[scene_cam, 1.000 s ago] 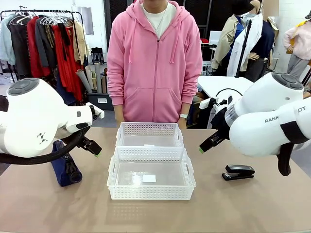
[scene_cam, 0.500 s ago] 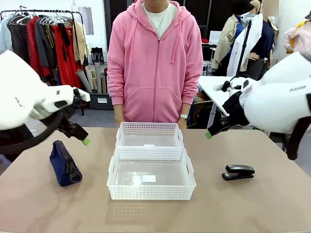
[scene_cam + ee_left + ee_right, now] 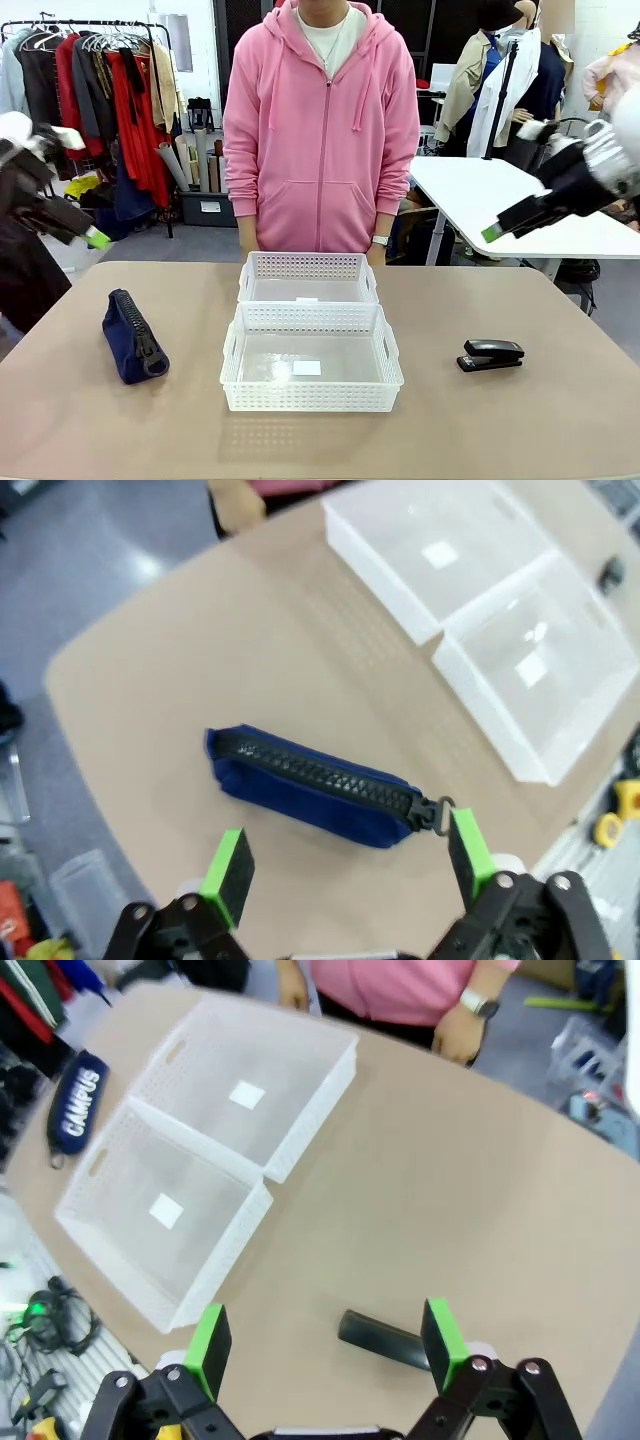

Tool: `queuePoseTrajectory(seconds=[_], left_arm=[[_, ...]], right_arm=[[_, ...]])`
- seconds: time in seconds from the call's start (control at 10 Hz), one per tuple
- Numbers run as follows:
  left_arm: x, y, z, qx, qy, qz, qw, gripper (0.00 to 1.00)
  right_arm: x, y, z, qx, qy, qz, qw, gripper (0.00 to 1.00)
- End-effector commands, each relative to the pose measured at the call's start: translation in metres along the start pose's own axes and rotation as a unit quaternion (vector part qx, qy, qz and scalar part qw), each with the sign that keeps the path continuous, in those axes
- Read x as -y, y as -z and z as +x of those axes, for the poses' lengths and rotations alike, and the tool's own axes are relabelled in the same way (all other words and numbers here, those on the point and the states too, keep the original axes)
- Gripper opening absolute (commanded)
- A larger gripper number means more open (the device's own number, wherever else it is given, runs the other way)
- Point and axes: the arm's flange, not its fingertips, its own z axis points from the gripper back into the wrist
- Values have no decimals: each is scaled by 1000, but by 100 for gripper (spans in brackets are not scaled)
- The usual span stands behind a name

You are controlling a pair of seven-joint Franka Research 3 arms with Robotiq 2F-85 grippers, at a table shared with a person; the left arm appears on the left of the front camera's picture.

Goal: Distribute items into two baskets.
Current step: Pick up the Pencil pouch that the person points to.

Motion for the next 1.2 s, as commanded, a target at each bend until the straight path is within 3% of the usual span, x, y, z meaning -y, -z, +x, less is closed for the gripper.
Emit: queuePoseTrajectory(seconds=[0.0, 0.4, 1.1], left_arm=[[-21, -22, -3, 43, -33, -19, 998, 100], [-57, -50, -9, 44, -53, -42, 997, 100], [-62, -69, -13, 68, -20, -61, 996, 100]], right_arm=[[29, -28, -10, 26, 15, 39, 999, 100], [66, -81, -41, 53, 40, 45, 997, 100], [77, -116, -61, 102, 42, 79, 991, 100]])
